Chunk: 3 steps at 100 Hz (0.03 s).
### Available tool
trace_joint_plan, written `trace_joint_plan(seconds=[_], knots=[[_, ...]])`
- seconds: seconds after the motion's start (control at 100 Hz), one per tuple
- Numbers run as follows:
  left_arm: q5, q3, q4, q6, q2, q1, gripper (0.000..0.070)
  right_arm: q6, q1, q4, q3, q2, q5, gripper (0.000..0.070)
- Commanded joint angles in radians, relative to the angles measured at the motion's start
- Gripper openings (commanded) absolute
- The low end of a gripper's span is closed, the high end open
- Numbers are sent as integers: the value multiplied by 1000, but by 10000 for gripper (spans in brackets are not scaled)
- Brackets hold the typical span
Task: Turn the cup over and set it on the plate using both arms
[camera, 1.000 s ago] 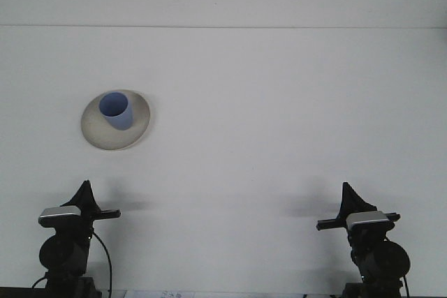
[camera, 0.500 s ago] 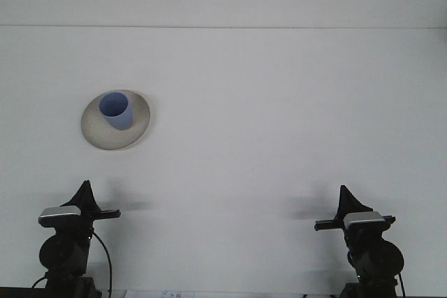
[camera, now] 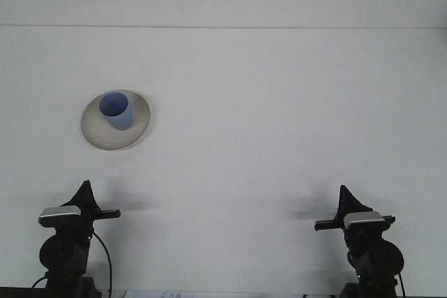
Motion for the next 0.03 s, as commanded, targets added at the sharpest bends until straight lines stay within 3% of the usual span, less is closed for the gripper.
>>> trace_joint_plan(seconds=[0.0,0.02], knots=[[0,-19,10,-5,-2,2,16,10,1,11,-2,-2,-1,7],[0,-19,10,-5,-2,2,16,10,1,11,-2,-2,-1,7]])
